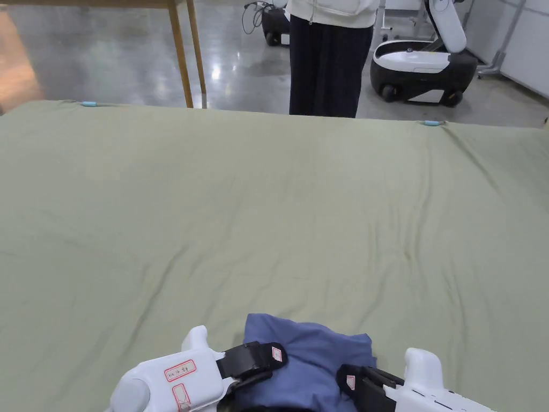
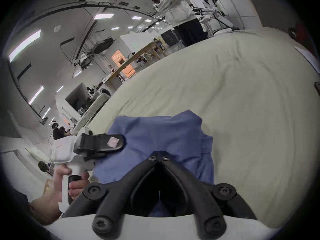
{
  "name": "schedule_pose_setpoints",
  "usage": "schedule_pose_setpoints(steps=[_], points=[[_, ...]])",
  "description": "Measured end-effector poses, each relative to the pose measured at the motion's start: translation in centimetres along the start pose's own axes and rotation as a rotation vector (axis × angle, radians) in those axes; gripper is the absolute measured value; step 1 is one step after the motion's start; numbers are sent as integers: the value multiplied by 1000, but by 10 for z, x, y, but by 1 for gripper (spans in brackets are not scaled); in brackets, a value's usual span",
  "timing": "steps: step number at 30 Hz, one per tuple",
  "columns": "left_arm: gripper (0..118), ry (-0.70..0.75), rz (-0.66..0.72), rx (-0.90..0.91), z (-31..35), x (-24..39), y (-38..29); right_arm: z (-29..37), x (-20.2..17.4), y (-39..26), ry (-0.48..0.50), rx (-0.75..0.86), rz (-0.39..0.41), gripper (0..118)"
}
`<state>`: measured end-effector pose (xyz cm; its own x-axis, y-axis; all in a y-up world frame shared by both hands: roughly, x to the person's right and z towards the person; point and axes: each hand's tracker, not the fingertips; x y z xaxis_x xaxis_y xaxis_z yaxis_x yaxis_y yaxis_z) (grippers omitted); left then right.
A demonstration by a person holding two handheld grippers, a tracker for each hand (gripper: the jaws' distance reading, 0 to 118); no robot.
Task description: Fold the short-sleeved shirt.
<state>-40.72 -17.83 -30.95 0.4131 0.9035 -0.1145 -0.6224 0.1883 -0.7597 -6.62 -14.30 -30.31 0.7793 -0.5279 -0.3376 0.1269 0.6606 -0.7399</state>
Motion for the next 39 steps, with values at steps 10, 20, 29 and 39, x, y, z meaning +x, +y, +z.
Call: schedule_pose_setpoints(steps=[10,20,29,39], points=[[33,213,-286,73,156,9,80,32,-42,17,25,72,83,1],[33,499,-250,155,324,-63,206,22,-72,6,24,94,108,1],[55,540,-192,205,352,-97,220,0,-81,0,22,54,105,1],[115,759,-466,414,358,5,179,15,-80,11,-16,69,177,1]])
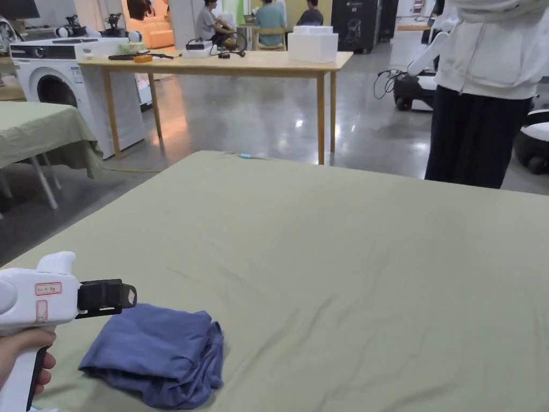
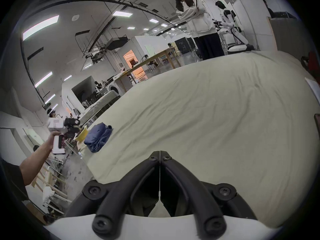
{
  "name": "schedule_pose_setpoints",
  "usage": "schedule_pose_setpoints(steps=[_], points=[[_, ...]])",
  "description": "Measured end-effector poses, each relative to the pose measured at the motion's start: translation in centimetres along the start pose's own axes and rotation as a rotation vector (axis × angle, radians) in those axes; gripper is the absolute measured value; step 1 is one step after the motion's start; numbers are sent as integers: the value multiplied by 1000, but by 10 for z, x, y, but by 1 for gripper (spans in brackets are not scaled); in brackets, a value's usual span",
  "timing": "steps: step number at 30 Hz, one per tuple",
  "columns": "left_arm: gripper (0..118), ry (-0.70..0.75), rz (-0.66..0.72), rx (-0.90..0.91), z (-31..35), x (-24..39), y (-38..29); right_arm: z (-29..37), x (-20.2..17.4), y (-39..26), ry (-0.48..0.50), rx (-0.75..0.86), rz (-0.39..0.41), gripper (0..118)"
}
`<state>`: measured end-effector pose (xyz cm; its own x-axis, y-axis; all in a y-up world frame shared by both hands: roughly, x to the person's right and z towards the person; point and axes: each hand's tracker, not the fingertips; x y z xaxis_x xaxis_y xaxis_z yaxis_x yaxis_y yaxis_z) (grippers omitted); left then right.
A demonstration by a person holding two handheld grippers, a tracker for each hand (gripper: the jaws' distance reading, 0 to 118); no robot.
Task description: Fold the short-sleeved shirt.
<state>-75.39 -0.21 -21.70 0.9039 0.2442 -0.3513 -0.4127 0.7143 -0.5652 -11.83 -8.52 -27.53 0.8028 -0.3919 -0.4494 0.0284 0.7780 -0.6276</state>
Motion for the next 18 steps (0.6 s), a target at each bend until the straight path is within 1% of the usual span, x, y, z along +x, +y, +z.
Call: schedule_pose_setpoints(steps=[1,2,3,4,5,6,8,11,12,13,16,18], points=[[112,-6,-49,34,4,22,-3,4,3,4,-37,17,9,1],[100,-7,-94,69,7,51,-5,9,7,12,-96,33,21,1],[67,10,-129,101,0,70,-6,14,9,23,-169,53,52,1],[28,32,-164,123,-2,96,-10,18,11,32,-233,74,83,1],[2,66,-210,163,-3,127,-15,23,15,45,-299,109,108,1],[3,39,-271,228,-4,159,-19,29,19,59,-337,151,119,1],[3,16,-376,294,-3,216,-29,39,27,86,-345,200,139,1],[3,-50,-367,437,9,284,-25,56,27,129,-389,261,208,1],[3,-37,-391,486,14,306,-22,61,26,143,-397,285,227,1],[3,-18,-411,523,17,321,-20,66,25,153,-407,305,237,1],[3,-38,-468,620,33,366,-9,83,18,188,-430,380,264,1],[3,-40,-475,617,41,384,1,90,10,207,-437,412,286,1]])
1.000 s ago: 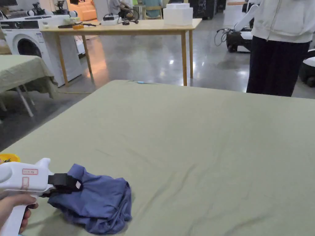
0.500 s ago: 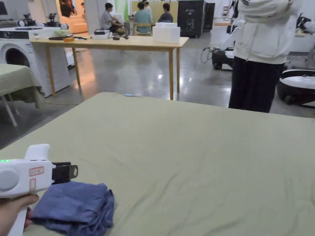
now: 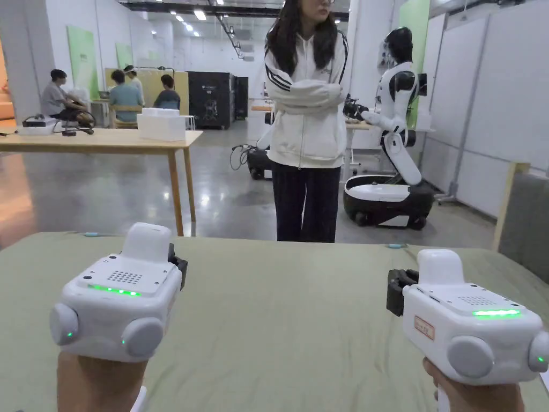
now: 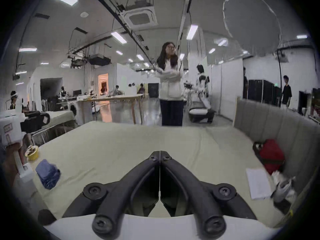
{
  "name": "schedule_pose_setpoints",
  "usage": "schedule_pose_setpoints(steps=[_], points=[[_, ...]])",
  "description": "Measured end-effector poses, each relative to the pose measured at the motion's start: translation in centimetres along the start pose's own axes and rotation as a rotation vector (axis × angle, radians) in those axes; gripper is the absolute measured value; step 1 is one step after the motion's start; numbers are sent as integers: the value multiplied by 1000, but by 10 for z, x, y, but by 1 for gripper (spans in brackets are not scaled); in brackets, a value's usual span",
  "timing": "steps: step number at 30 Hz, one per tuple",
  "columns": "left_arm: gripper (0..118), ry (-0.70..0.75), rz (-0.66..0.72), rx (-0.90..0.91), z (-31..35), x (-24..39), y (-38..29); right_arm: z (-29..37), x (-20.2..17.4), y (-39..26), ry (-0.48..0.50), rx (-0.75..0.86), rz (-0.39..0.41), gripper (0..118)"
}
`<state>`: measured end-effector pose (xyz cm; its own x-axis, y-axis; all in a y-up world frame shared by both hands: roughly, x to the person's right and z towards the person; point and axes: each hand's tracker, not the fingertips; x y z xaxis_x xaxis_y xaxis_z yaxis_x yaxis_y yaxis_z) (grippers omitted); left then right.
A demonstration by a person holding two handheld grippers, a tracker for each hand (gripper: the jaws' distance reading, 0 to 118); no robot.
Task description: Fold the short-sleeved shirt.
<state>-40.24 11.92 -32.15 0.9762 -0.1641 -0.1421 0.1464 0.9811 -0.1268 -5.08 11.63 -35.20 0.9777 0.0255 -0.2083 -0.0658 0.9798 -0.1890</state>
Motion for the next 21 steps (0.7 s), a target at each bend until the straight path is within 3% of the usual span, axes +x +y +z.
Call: schedule_pose_setpoints(steps=[2,15,19,21], points=[[3,-1,-7,11,0,11,15,3,-3,13,-13,63,23,1],[3,-9,42,-40,-1,7,8,-4,-8,10,-21,58,-9,1],[11,-24,75,-44,0,4,10,-6,-10,11,-20,57,6,12],[23,-16,72,-40,-1,5,9,-6,-11,11,-16,58,11,20]])
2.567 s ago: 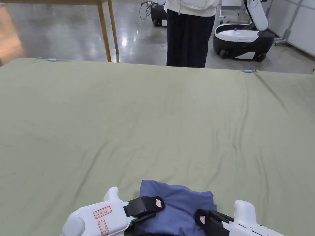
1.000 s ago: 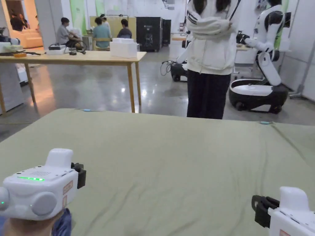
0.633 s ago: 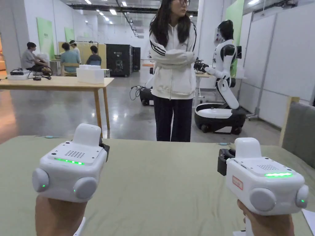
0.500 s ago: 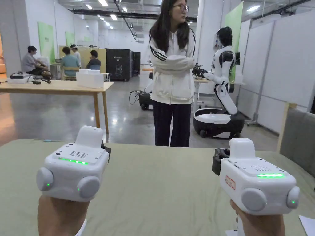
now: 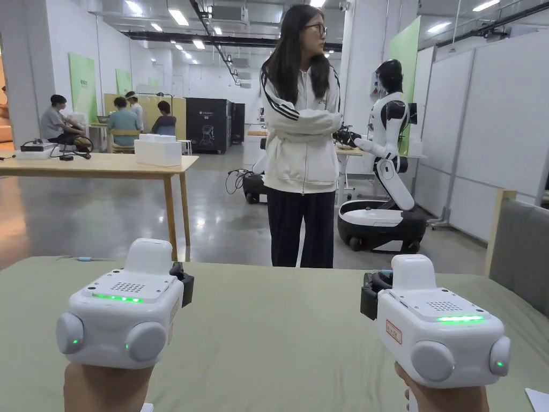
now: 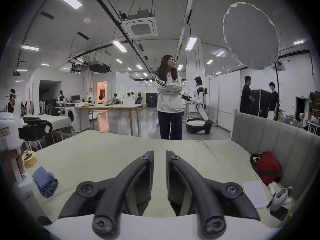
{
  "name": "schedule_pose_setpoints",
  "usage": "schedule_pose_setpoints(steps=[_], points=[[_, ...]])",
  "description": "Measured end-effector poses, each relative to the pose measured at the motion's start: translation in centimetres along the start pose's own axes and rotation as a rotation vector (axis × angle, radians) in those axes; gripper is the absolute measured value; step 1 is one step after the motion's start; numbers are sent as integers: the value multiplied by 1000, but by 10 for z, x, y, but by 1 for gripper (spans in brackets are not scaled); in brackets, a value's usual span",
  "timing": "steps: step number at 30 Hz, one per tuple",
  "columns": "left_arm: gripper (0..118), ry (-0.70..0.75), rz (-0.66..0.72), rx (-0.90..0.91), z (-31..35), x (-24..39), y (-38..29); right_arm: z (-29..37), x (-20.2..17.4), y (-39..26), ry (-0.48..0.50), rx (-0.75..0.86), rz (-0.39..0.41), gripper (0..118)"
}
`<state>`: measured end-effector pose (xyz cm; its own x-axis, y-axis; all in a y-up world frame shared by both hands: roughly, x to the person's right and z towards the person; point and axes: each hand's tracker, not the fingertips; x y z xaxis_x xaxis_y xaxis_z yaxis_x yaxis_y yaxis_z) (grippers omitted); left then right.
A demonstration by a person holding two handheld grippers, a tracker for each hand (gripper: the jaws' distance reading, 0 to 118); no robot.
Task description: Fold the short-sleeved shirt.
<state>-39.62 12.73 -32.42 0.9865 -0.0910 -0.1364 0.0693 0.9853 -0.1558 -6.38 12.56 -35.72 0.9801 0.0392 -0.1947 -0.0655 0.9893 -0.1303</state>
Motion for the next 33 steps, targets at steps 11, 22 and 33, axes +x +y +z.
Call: schedule_pose_setpoints(steps=[11,22,33], points=[[118,-20,34,20,1,2,-4,-2,-8,-3,9,-19,14,113],[118,-14,42,51,4,2,-5,-6,-16,-2,-39,-55,38,118],[118,-6,69,72,6,-1,-4,-6,-11,9,-20,-136,-128,118]])
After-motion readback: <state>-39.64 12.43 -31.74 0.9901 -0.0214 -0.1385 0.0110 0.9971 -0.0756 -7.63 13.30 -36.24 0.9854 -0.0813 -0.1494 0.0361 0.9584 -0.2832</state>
